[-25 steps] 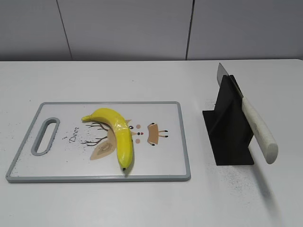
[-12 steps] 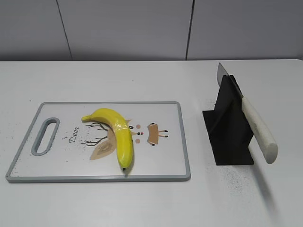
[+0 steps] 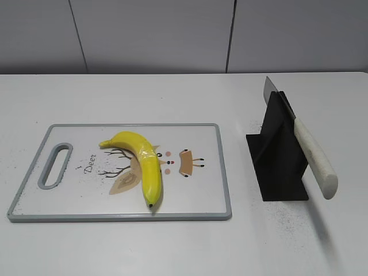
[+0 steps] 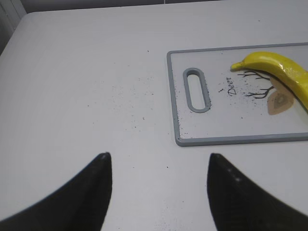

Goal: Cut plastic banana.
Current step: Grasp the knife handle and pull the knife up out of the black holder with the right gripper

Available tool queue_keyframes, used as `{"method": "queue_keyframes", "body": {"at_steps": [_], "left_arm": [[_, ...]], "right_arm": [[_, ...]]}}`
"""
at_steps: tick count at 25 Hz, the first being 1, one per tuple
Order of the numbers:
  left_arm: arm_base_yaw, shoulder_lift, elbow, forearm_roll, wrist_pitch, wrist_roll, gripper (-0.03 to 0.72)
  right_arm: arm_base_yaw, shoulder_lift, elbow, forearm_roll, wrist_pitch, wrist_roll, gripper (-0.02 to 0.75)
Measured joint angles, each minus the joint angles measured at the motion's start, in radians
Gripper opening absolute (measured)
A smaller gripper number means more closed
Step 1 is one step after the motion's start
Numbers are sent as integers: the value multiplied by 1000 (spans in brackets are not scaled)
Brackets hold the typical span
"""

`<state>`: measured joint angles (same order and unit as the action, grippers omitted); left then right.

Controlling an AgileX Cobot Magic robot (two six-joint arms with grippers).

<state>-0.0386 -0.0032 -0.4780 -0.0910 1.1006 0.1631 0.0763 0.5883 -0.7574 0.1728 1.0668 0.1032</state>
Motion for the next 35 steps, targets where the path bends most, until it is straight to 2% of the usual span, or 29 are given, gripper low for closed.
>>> {"method": "queue_keyframes", "body": {"at_steps": [4,10,12,23,35], "left_arm": [[0,0,0,0,0,0,585],[0,0,0,0,0,0,585],[0,0,0,0,0,0,585],[0,0,0,0,0,0,585],[0,0,0,0,0,0,585]], "right_arm": [[82,120,-42,1,26,21,590],[227,330,-119,-67,80,66,590],[252,401,-149,-81,82,70,590],[261,762,-293,-73,58,88,553],[261,1027,-301,-61,-3,117,531]]}}
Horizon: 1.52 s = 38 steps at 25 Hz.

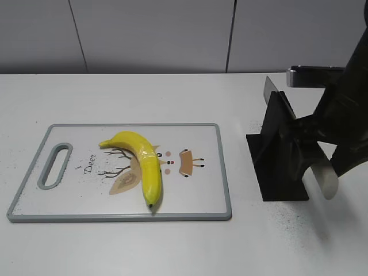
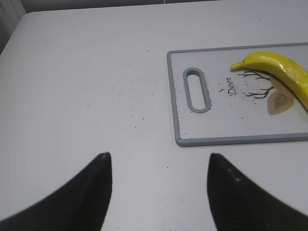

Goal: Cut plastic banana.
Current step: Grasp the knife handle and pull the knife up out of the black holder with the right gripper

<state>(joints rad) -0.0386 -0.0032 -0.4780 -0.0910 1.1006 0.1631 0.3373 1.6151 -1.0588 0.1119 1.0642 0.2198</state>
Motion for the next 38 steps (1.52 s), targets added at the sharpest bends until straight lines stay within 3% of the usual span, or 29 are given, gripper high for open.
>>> {"method": "queue_keyframes", "body": {"at_steps": [7,11,27,38], "left_arm": [[0,0,0,0,0,0,585],[0,0,0,0,0,0,585],[0,0,0,0,0,0,585],[0,0,0,0,0,0,585]], "right_arm": [[0,26,0,2,-25,65,372],[0,26,0,8,-25,69,159],[3,-20,-13,13,17,72,162],[3,-106,-116,-6,74,77,162]]}}
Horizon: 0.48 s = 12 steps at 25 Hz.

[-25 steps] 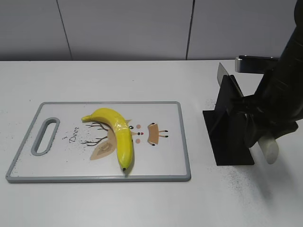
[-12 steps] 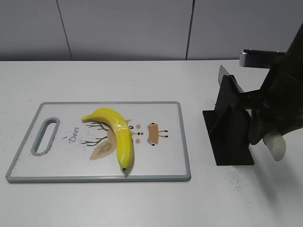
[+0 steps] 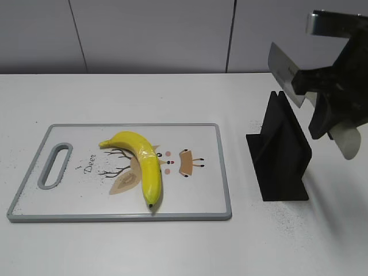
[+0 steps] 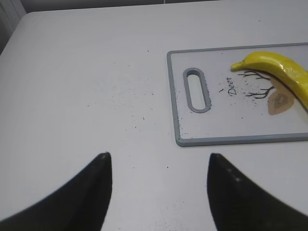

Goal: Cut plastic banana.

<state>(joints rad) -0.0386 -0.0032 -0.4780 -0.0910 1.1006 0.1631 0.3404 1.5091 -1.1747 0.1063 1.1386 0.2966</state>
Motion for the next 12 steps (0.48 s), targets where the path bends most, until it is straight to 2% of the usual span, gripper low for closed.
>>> {"method": "queue_keyframes", "body": {"at_steps": [7,12], "left_arm": [[0,0,0,0,0,0,585],[0,13,-12,0,-8,5,585]], "right_arm": [[0,-16,-136,-40,77,-16,160],[0,-16,-217,-25,80,-231,160]]}}
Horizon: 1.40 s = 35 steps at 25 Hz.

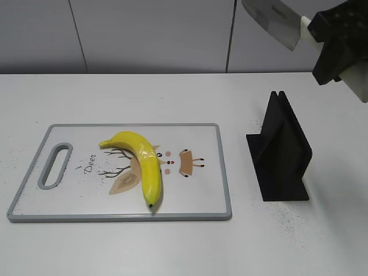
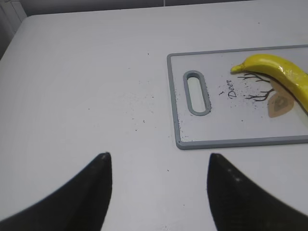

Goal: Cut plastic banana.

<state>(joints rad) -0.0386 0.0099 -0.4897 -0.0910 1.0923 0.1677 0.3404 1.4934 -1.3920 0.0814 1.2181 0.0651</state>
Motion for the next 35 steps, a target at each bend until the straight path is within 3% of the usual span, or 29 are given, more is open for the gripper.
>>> {"method": "queue_keyframes", "body": {"at_steps": [6,13,23,28,31,35], "left_arm": [[0,121,-54,0,-11,38,585],[0,383,-93,-90,-126,232,585],[0,802,-312,-305,-154,647,585],[-1,1000,-469,-406,-52,868,585],[-28,1116,-551,-413,0,957,585],[-121,1261,-629,-409,17,1086,585]], "right_arm": [[0,0,-13,17,4,-386,160],[0,23,-13,72,5,-706,160],[78,158,-38,84,5,-946,160],[120,250,-94,84,5,-1018,160],[125,287,-118,84,5,-1067,160],[125,313,-121,84,4,-1129,160]]}}
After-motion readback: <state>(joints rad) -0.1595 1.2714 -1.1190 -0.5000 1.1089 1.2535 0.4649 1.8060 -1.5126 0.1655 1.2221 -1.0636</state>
